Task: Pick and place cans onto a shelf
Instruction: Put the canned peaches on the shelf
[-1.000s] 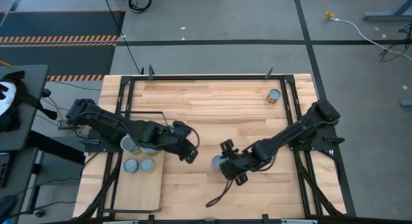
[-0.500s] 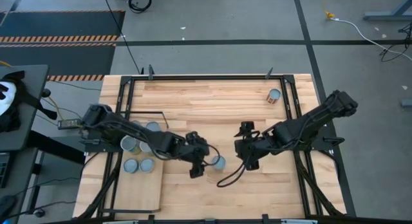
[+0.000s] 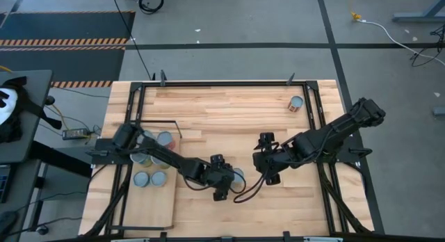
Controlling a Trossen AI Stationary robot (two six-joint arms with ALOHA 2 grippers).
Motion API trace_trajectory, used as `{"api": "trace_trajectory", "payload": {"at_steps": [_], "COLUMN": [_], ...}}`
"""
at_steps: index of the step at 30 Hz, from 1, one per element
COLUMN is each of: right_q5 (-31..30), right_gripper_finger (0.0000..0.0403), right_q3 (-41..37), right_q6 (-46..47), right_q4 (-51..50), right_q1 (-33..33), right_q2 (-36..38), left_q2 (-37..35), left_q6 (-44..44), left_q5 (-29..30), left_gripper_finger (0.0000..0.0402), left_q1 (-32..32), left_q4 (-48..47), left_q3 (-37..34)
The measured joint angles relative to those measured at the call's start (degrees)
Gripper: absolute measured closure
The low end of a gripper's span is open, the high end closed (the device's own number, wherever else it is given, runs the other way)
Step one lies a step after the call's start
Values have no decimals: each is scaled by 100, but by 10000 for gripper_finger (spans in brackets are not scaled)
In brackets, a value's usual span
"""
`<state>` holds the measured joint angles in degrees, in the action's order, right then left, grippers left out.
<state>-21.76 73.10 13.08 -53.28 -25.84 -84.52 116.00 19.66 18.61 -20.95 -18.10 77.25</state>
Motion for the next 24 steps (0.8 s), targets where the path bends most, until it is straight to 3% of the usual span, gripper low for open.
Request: {"api": "trace_trajectory", "payload": {"at_steps": [10, 15, 24], "right_q5": [352, 350, 333], "right_gripper_finger": [27, 27, 27], "right_q3": [0, 0, 0], "right_q6": [105, 131, 90], "right_q4": [40, 37, 119], "right_q1": [-178, -178, -162], "right_q2": [14, 14, 14], "left_q2": [493, 499, 298], "left_q6": [60, 207, 538], "left_q5": [369, 114, -85], "left_gripper_finger": [10, 16, 132], "left_q1": [57, 156, 258], "left_q4": [1744, 1649, 1002], "left_q3": [17, 9, 161]}}
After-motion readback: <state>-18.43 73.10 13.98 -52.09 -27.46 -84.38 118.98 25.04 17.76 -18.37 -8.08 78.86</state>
